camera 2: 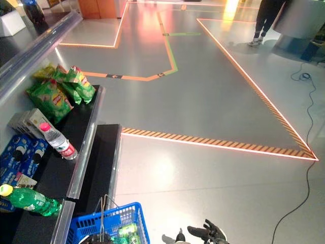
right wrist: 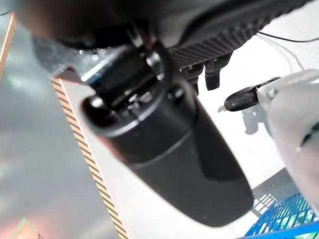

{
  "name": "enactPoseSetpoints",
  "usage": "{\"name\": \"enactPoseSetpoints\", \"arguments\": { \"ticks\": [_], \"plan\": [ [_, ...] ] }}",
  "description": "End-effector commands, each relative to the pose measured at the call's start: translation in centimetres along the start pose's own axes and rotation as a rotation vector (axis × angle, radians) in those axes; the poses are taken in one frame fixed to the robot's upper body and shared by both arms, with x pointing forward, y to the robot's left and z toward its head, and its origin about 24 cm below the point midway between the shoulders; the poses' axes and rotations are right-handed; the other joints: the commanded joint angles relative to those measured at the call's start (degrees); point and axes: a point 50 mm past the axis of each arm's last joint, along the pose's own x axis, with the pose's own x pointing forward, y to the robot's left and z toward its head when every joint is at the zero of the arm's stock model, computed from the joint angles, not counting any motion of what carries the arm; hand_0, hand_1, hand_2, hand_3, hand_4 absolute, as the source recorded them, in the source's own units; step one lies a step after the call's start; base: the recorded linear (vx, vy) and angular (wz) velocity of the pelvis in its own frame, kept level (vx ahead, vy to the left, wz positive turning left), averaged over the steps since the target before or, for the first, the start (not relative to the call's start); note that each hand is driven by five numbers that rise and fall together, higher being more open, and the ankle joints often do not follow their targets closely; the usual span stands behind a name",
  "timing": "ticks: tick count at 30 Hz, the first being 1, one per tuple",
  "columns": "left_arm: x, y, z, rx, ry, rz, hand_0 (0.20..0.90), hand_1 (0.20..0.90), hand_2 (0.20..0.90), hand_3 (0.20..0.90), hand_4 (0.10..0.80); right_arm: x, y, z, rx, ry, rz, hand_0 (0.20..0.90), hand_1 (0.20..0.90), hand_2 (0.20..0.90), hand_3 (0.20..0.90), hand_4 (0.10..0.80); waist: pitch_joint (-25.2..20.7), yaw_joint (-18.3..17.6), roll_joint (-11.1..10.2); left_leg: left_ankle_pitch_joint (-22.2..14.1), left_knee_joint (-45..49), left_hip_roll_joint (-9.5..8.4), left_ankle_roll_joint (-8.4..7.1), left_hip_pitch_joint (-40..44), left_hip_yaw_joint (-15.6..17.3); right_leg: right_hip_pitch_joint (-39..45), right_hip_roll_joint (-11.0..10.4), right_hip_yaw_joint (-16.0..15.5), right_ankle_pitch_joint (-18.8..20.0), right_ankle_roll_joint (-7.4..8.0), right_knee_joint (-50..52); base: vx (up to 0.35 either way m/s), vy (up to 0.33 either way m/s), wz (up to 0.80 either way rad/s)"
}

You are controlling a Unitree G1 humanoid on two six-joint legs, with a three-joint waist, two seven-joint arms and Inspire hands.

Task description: Pick up the drink and place into the basket.

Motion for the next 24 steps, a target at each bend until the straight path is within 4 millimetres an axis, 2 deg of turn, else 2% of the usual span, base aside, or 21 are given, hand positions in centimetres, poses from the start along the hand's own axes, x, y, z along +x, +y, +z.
{"name": "enactPoseSetpoints", "arguments": {
  "ticks": [1,2,4,5,6,8,10,12,14,15,17,18,19,21,22,23,24],
  "plan": [
    [-0.1,2.5,4.4,0.002,-0.236,0.065,0.300,0.300,0.300,0.200,0.100,0.4,0.7,2.1,0.021,-0.065,0.008,0.900,0.900,0.900,0.900,0.800,-3.9,1.6,-1.0,0.5,17.0,-1.97,-2.11,-1.0,0.2,-3.1,-0.9,-0.4,6.4,-0.65,-3.7,0.156,-0.192,0.07],
    [-0.1,2.3,4.4,-0.010,-0.241,0.059,0.300,0.300,0.300,0.200,0.100,0.4,0.6,2.5,0.010,-0.079,0.006,0.900,0.900,0.900,0.900,0.800,-3.6,2.1,-1.1,4.0,23.0,-1.85,-3.42,-3.8,-1.0,-1.5,-0.9,-0.5,5.4,-1.66,-4.3,0.123,-0.158,0.11],
    [-0.1,2.1,4.3,-0.019,-0.246,0.053,0.300,0.300,0.300,0.200,0.100,0.5,0.5,2.8,0.008,-0.093,0.000,0.900,0.900,0.900,0.900,0.800,-3.2,2.6,-1.2,5.4,29.0,-2.76,-3.96,-7.5,-1.3,-0.6,-1.2,-0.5,4.6,-2.39,-4.5,0.139,-0.172,0.10],
    [-0.1,2.0,4.3,-0.026,-0.249,0.051,0.300,0.300,0.300,0.200,0.100,0.4,0.3,3.1,-0.005,-0.105,-0.012,0.900,0.900,0.900,0.900,0.800,-2.7,3.1,-1.3,5.6,33.1,-3.43,-4.06,-10.4,-0.8,0.2,-1.4,-0.3,4.0,-2.90,-4.6,0.182,-0.206,-0.15],
    [-0.1,1.9,4.5,-0.033,-0.255,0.046,0.300,0.300,0.300,0.200,0.100,0.4,-0.1,3.6,-0.003,-0.119,-0.037,0.900,0.900,0.900,0.900,0.800,-1.8,3.9,-1.4,4.7,34.3,-3.10,-3.43,-15.0,0.5,1.7,-1.9,-0.1,3.3,-2.94,-5.1,0.210,-0.177,-0.24],
    [-0.1,1.8,4.6,-0.027,-0.257,0.037,0.300,0.300,0.300,0.200,0.100,0.4,-0.3,3.8,0.001,-0.125,-0.049,0.900,0.900,0.900,0.900,0.800,-1.2,4.5,-1.1,4.0,32.6,-2.83,-2.98,-15.9,1.4,2.8,-2.0,-0.1,2.9,-2.69,-5.5,0.129,-0.062,-0.10],
    [-0.1,1.7,4.6,-0.021,-0.259,0.027,0.300,0.300,0.300,0.200,0.100,0.5,-0.2,4.3,-0.016,-0.138,-0.051,0.900,0.900,0.900,0.900,0.800,-0.9,5.0,-0.1,3.8,25.7,-3.03,-2.43,-15.4,2.3,4.0,-1.4,0.3,2.1,-2.17,-6.2,0.199,0.030,-0.02],
    [-0.1,1.4,4.4,-0.031,-0.254,0.030,0.300,0.300,0.300,0.200,0.100,0.6,-0.1,4.9,-0.038,-0.147,-0.063,0.900,0.900,0.900,0.900,0.800,-1.1,5.8,3.0,5.4,9.9,-4.96,-1.99,-14.8,2.2,5.3,1.7,2.2,0.6,-1.81,-6.7,0.392,0.067,0.02],
    [-0.1,1.4,4.3,-0.028,-0.248,0.035,0.300,0.300,0.300,0.200,0.100,0.6,0.0,4.7,-0.030,-0.137,-0.071,0.900,0.900,0.900,0.900,0.800,-1.0,6.3,3.9,7.5,4.6,-5.80,-2.18,-15.1,2.1,6.5,3.6,3.9,-0.3,-1.85,-6.8,0.416,0.004,0.01],
    [-0.1,1.5,4.2,-0.018,-0.246,0.033,0.300,0.300,0.300,0.200,0.100,0.5,0.0,4.1,-0.020,-0.125,-0.080,0.900,0.900,0.900,0.900,0.800,-1.0,7.1,4.8,11.3,0.3,-6.33,-2.93,-17.0,3.3,8.5,5.9,5.4,-1.8,-2.10,-6.8,0.519,-0.030,-0.04],
    [-0.2,1.7,4.2,-0.008,-0.247,0.029,0.300,0.300,0.300,0.200,0.100,0.5,-0.1,3.6,-0.009,-0.116,-0.090,0.900,0.900,0.900,0.900,0.800,-1.0,7.7,4.8,12.7,0.1,-6.85,-2.97,-18.8,4.5,10.1,6.8,6.2,-2.9,-2.48,-6.8,0.411,-0.028,-0.02],
    [-0.2,1.9,4.4,0.000,-0.248,0.026,0.300,0.300,0.300,0.200,0.100,0.4,-0.2,3.0,-0.002,-0.106,-0.102,0.900,0.900,0.900,0.900,0.800,-1.2,8.1,4.2,12.5,2.1,-7.22,-2.26,-21.1,6.9,11.6,7.4,6.2,-4.3,-2.91,-6.5,0.439,-0.029,-0.25],
    [-0.3,2.1,4.4,0.002,-0.247,0.032,0.300,0.300,0.300,0.200,0.100,0.4,-0.1,2.7,-0.002,-0.098,-0.106,0.900,0.900,0.900,0.900,0.800,-1.6,8.4,3.5,11.2,3.7,-7.75,-1.16,-21.4,8.1,12.0,7.1,5.8,-5.2,-2.90,-6.0,0.457,-0.029,-0.35],
    [-0.3,2.3,4.3,-0.015,-0.245,0.047,0.300,0.300,0.300,0.200,0.100,0.4,0.2,2.5,-0.028,-0.088,-0.102,0.900,0.900,0.900,0.900,0.800,-2.2,9.0,2.9,10.3,3.9,-8.59,-0.02,-21.0,8.0,12.7,6.7,5.5,-6.1,-2.50,-5.0,0.361,-0.033,-0.64],
    [-0.5,2.9,4.1,-0.031,-0.247,0.070,0.300,0.300,0.300,0.200,0.100,0.4,0.4,2.2,-0.031,-0.082,-0.092,0.900,0.900,0.900,0.900,0.800,-2.8,10.0,1.9,8.1,4.6,-9.33,2.30,-19.8,7.4,13.2,4.8,3.3,-6.5,-1.17,-0.9,0.391,-0.042,-0.77],
    [-0.6,3.3,4.1,-0.036,-0.252,0.080,0.300,0.300,0.300,0.200,0.100,0.4,0.4,2.1,-0.033,-0.083,-0.089,0.900,0.900,0.900,0.900,0.800,-2.9,10.3,1.1,7.1,4.9,-10.26,3.97,-18.8,6.2,12.4,3.3,2.9,-4.1,0.46,5.7,0.375,-0.003,-0.59],
    [-0.6,3.6,4.2,-0.038,-0.260,0.080,0.300,0.300,0.300,0.200,0.100,0.3,0.2,2.2,-0.028,-0.089,-0.091,0.900,0.900,0.900,0.900,0.800,-3.1,10.4,1.4,6.6,5.2,-10.04,4.94,-18.4,5.1,10.2,3.2,3.4,-1.8,1.10,12.5,0.212,0.074,-0.38]
  ]
}}
